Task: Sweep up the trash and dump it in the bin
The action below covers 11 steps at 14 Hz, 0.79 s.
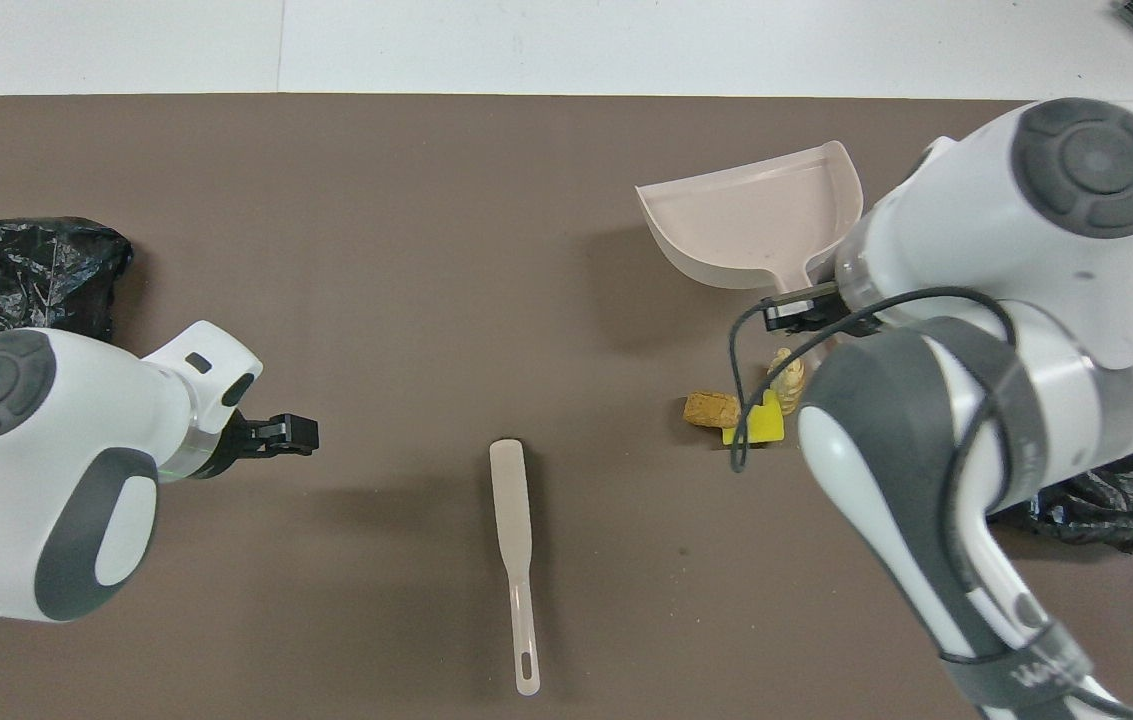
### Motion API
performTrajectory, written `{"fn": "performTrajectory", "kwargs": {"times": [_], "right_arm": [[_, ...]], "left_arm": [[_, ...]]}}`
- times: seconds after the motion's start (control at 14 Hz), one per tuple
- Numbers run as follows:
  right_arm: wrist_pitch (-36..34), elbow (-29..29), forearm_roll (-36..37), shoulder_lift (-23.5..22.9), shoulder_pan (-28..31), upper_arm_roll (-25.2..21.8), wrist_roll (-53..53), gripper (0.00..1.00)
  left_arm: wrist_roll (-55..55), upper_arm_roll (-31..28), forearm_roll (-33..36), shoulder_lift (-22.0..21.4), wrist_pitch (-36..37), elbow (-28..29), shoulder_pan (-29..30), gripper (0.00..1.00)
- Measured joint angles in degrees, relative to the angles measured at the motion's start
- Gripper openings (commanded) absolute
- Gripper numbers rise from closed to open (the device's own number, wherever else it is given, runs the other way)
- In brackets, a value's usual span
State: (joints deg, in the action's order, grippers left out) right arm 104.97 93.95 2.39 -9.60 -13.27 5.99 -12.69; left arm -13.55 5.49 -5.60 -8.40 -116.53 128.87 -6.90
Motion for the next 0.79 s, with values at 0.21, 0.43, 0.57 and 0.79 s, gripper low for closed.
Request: {"fn": "performTrajectory", "kwargs": {"times": [0.21,0.43,0.57,0.79], "right_arm": [[5.5,0.0,0.0,-4.2,-7.1,0.0,-10.7,0.00],[11.1,0.0,0.0,-8.3,-12.4,0.0,-17.6,0.00],[14.5,0.0,0.0,-10.8,-15.0,0.0,-20.9,0.00],[20.3,0.0,0.0,-14.5,-18.0,-0.1,-25.1,0.31]], "left_arm": [[6.3,-0.1,0.0,-1.2,5.8,-4.6,4.8,1.00],[10.0,-0.1,0.0,-1.3,12.9,-11.4,8.3,1.00],[10.3,-0.1,0.0,-1.3,16.3,-15.4,8.9,1.00],[10.3,0.0,0.0,-1.0,20.4,-20.5,8.9,1.00]]}}
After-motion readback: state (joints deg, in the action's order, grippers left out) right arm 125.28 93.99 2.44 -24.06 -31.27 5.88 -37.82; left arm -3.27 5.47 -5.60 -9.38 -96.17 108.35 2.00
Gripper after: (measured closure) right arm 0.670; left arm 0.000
